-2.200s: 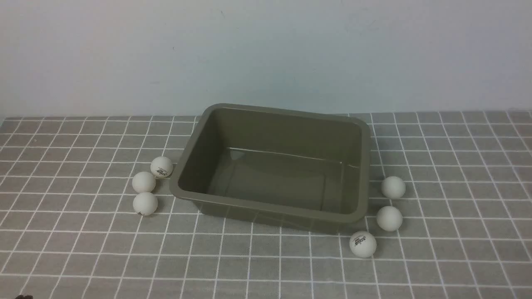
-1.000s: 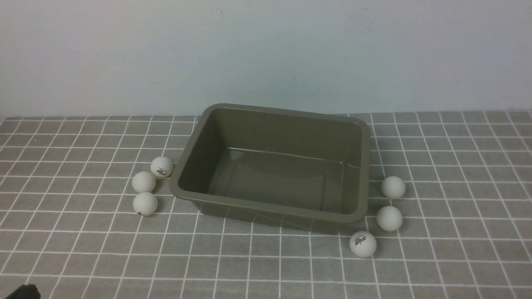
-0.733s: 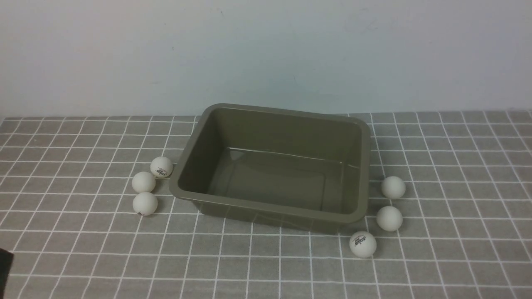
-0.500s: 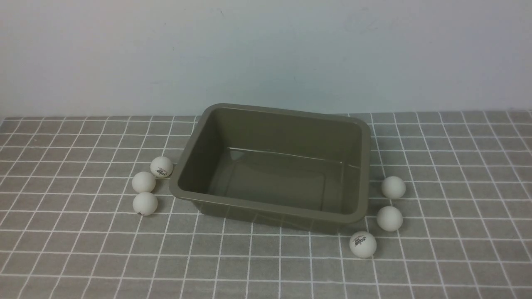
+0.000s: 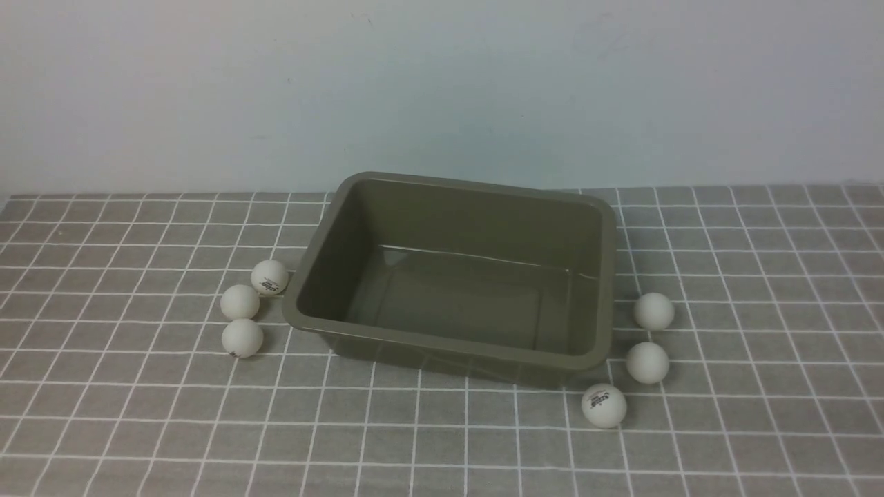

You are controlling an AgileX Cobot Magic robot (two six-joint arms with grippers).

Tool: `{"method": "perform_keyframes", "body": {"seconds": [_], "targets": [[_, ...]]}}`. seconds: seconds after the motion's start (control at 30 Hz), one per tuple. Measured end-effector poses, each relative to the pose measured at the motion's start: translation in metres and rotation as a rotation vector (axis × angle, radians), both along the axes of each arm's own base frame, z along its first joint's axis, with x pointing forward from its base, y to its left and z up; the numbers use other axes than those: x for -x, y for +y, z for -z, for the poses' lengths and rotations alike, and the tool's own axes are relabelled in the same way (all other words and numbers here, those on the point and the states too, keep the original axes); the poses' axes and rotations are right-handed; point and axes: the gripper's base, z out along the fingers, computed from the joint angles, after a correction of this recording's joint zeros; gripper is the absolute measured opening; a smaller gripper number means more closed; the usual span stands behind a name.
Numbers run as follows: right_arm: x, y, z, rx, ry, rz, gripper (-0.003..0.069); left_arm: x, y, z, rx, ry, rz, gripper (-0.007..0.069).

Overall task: Put the table tennis balls into the box on the grey coffee tablecloth.
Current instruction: 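Reach for and grasp a ping pong ball on the table beside the basket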

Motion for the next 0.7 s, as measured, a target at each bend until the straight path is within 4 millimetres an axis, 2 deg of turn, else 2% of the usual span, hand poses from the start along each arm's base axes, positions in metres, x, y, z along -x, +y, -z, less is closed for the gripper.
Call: {"method": "perform_keyframes", "body": {"seconds": [0.07, 0.1, 0.17, 0.2, 0.23, 0.3, 0.33, 0.4, 0.47, 0.5, 0.57, 0.7], "targets": [[0.000, 0.000, -0.002, -0.004, -0.022, 0.004, -0.0015, -0.027, -0.004, 0.003, -0.120, 0.310, 0.093, -0.0005], [0.001, -0.001, -0.002, -0.004, -0.027, 0.005, -0.0015, -0.026, -0.004, 0.002, -0.126, 0.318, 0.097, -0.0005], [0.001, -0.001, -0.004, -0.021, -0.041, 0.002, -0.0015, -0.051, -0.005, 0.011, -0.189, 0.502, 0.150, -0.0005], [0.002, 0.001, -0.013, -0.045, 0.006, -0.032, -0.0015, -0.083, -0.006, 0.025, -0.239, 0.657, 0.198, -0.0005], [0.003, 0.003, -0.019, -0.038, 0.059, -0.056, -0.0015, -0.097, -0.006, 0.033, -0.253, 0.709, 0.215, -0.0005], [0.005, 0.007, -0.048, 0.025, 0.168, -0.102, -0.0015, -0.121, -0.007, 0.046, -0.270, 0.777, 0.239, -0.0005], [0.005, 0.007, -0.051, 0.040, 0.183, -0.109, -0.0015, -0.124, -0.007, 0.048, -0.270, 0.786, 0.240, -0.0005], [0.005, 0.012, -0.082, 0.183, 0.377, -0.169, -0.0015, -0.149, -0.007, 0.061, -0.281, 0.829, 0.253, -0.0005], [0.002, 0.014, -0.101, 0.302, 0.551, -0.215, -0.0015, -0.169, -0.008, 0.070, -0.287, 0.854, 0.260, -0.0005], [-0.004, 0.016, -0.119, 0.388, 0.653, -0.250, -0.0015, -0.179, -0.008, 0.074, -0.289, 0.861, 0.258, -0.0005], [-0.013, 0.018, -0.138, 0.488, 0.805, -0.292, -0.0015, -0.199, -0.008, 0.082, -0.300, 0.864, 0.253, -0.0005], [-0.036, 0.022, -0.161, 0.595, 0.910, -0.316, -0.0015, -0.232, -0.008, 0.093, -0.312, 0.853, 0.239, -0.0003]]}}
